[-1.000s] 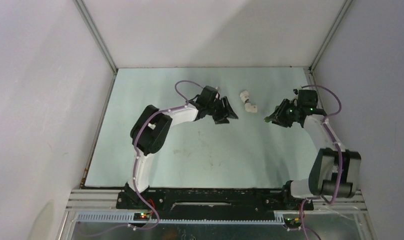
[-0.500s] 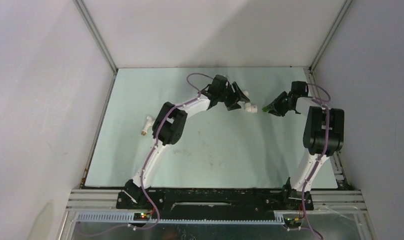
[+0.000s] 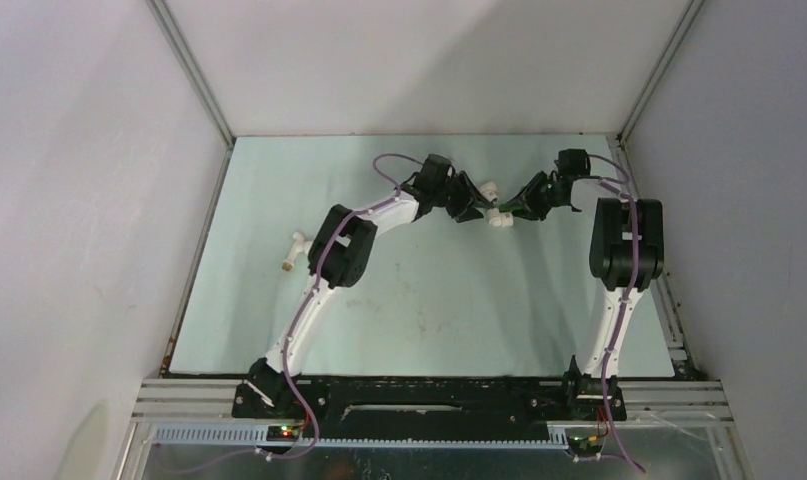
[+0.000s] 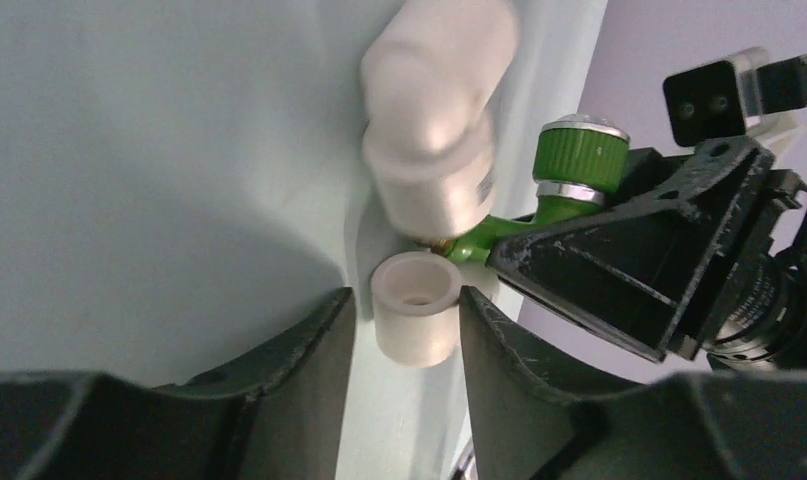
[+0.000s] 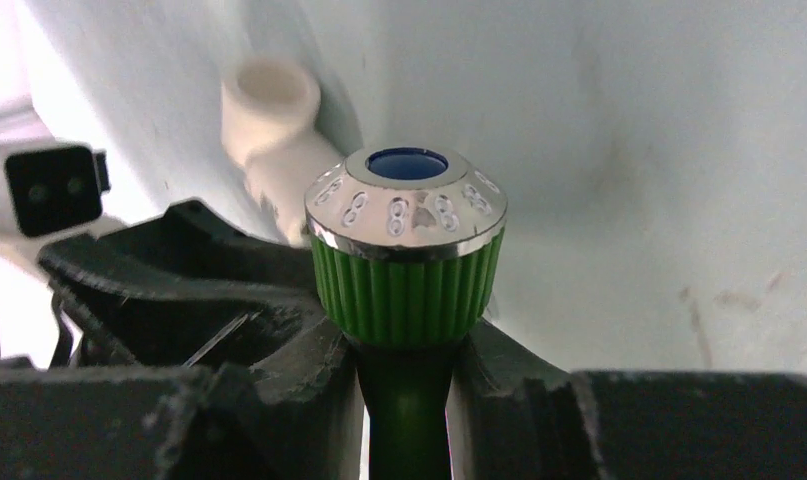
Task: Install the water faucets
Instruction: Move the adaptor to the center of the board.
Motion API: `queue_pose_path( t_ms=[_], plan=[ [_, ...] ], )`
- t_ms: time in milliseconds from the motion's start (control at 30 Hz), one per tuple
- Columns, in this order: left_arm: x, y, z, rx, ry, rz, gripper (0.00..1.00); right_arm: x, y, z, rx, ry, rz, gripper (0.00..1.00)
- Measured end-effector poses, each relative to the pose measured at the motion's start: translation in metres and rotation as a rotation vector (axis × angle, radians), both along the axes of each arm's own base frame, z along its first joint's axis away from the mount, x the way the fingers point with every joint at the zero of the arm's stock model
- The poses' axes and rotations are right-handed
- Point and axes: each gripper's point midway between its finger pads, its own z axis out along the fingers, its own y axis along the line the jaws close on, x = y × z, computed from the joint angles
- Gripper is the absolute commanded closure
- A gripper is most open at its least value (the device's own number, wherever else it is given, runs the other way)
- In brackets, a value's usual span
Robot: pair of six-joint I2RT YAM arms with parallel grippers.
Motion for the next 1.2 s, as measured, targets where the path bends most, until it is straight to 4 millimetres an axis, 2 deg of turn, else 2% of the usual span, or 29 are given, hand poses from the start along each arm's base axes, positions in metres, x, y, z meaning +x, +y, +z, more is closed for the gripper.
queue_pose_path(
  t_ms=[100, 200, 267, 400, 467, 533, 600, 700, 833, 900, 1000, 1100, 1200],
  plan=[
    [-0.019, 0.004, -0.005, -0.005, 0.017, -0.030, 0.59, -0.021, 0.016, 0.000, 0.018, 0.028, 0.046, 1.00],
    [-0.047, 0.019, -0.002, 0.019, 0.026, -0.055, 0.61, -0.045, 0.030, 0.000, 0.027, 0.057, 0.087, 1.00],
    [-0.072, 0.034, -0.002, 0.043, 0.040, -0.069, 0.60, -0.067, 0.046, -0.001, 0.035, 0.081, 0.134, 1.00],
    [-0.117, 0.068, -0.005, 0.085, 0.064, -0.074, 0.47, -0.117, 0.084, -0.003, 0.069, 0.134, 0.258, 1.00],
    [-0.137, 0.086, -0.007, 0.116, 0.069, -0.071, 0.40, -0.139, 0.096, -0.003, 0.083, 0.157, 0.308, 1.00],
    [-0.150, 0.100, -0.003, 0.145, 0.053, -0.063, 0.34, -0.162, 0.104, -0.003, 0.091, 0.182, 0.352, 1.00],
    [-0.155, 0.109, 0.007, 0.160, 0.019, -0.060, 0.30, -0.177, 0.107, -0.003, 0.085, 0.194, 0.374, 1.00],
    [-0.157, 0.113, 0.030, 0.149, -0.051, -0.059, 0.25, -0.184, 0.101, 0.001, 0.044, 0.188, 0.378, 1.00],
    [-0.165, 0.119, 0.044, 0.128, -0.098, -0.062, 0.21, -0.176, 0.085, 0.014, -0.029, 0.112, 0.358, 1.00],
    [-0.173, 0.123, 0.040, 0.119, -0.094, -0.066, 0.20, -0.171, 0.077, 0.022, -0.056, 0.073, 0.349, 1.00],
    [-0.190, 0.131, 0.022, 0.114, -0.047, -0.071, 0.20, -0.169, 0.068, 0.027, -0.084, 0.048, 0.344, 1.00],
    [-0.205, 0.135, 0.009, 0.109, 0.002, -0.072, 0.20, -0.173, 0.060, 0.022, -0.102, 0.059, 0.348, 1.00],
    [-0.208, 0.130, 0.011, 0.081, 0.001, -0.074, 0.21, -0.186, 0.056, 0.013, -0.100, 0.097, 0.359, 1.00]
  ],
)
